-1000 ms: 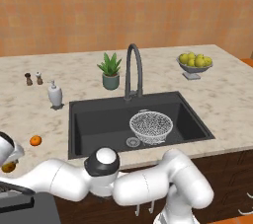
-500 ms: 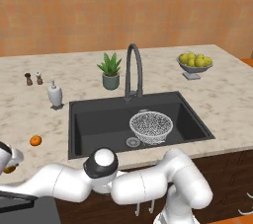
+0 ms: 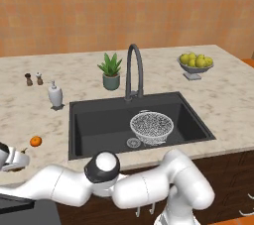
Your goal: Put the colander in the sink, put the pear, tangerine in the colander, and turn on the sink faucet and pour water over the colander.
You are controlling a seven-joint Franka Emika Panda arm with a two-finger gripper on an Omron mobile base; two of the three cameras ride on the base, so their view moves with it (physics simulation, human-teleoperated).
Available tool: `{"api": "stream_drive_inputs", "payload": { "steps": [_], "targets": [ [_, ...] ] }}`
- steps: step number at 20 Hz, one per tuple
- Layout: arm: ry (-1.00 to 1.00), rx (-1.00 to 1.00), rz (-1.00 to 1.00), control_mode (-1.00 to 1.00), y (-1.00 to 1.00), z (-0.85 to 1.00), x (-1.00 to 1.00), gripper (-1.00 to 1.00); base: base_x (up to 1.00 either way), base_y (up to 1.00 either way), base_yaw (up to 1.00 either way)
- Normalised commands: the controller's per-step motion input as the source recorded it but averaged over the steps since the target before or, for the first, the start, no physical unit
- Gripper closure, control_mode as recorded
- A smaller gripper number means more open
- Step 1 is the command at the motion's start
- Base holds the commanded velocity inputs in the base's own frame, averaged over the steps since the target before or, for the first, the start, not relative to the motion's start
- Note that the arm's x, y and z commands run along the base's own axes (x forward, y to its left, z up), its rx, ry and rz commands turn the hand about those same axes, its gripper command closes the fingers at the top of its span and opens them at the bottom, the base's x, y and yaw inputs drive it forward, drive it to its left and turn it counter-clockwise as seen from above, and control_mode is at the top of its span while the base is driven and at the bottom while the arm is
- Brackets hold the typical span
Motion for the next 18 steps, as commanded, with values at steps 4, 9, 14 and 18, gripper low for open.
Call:
{"api": "stream_drive_inputs", "payload": {
  "steps": [4,9,14,18],
  "targets": [
    [-0.37,0.12,-0.23,-1.00,-1.00,0.36,-0.18,1.00,0.00,0.00,0.00],
    [-0.44,0.02,-0.19,-1.00,-1.00,0.06,-0.21,1.00,0.00,0.00,0.00],
    [-0.23,0.19,-0.13,-1.00,-1.00,0.65,-0.56,1.00,0.00,0.00,0.00],
    [-0.11,0.28,-0.13,-1.00,-1.00,0.82,-0.42,1.00,0.00,0.00,0.00]
  ]
}}
